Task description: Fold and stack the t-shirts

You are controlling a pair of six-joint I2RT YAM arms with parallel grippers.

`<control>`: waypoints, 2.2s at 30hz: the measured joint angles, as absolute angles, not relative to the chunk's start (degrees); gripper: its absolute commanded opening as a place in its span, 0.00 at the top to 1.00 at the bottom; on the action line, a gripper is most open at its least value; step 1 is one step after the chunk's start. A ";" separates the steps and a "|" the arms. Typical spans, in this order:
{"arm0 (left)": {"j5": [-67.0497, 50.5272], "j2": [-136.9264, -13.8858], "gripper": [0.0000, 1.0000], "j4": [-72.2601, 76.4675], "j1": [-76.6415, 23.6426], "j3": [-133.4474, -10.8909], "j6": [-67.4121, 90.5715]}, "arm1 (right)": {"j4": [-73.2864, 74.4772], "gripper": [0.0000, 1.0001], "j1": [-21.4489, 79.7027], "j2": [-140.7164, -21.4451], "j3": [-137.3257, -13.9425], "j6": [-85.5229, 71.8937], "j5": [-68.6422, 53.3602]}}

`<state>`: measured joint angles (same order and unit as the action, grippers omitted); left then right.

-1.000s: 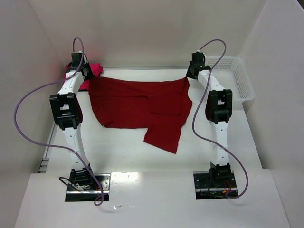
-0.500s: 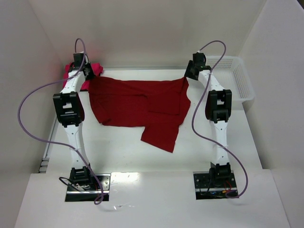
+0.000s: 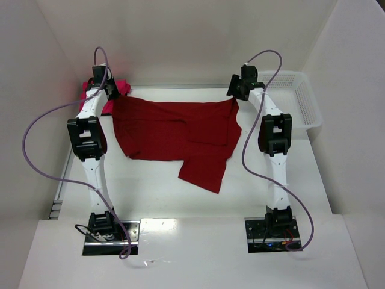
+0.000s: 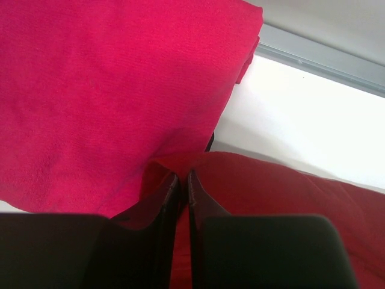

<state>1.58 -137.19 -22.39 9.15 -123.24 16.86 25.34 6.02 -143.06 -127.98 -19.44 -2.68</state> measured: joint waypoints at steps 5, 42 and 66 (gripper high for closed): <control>1.58 -137.19 0.83 -22.39 9.15 -123.24 16.86 | 25.43 0.48 6.44 -143.09 -127.98 -19.88 -3.90; 0.97 -138.69 0.93 -23.81 9.30 -126.02 16.71 | 29.39 0.83 6.37 -145.86 -129.32 -19.68 2.13; 0.21 -141.56 0.93 -26.26 9.34 -130.89 16.64 | 30.02 0.44 4.82 -146.15 -134.15 -20.38 -1.06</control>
<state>0.21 -141.56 -26.26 9.34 -130.89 16.64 30.02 4.82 -146.15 -134.15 -20.38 -1.06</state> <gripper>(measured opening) 0.076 0.584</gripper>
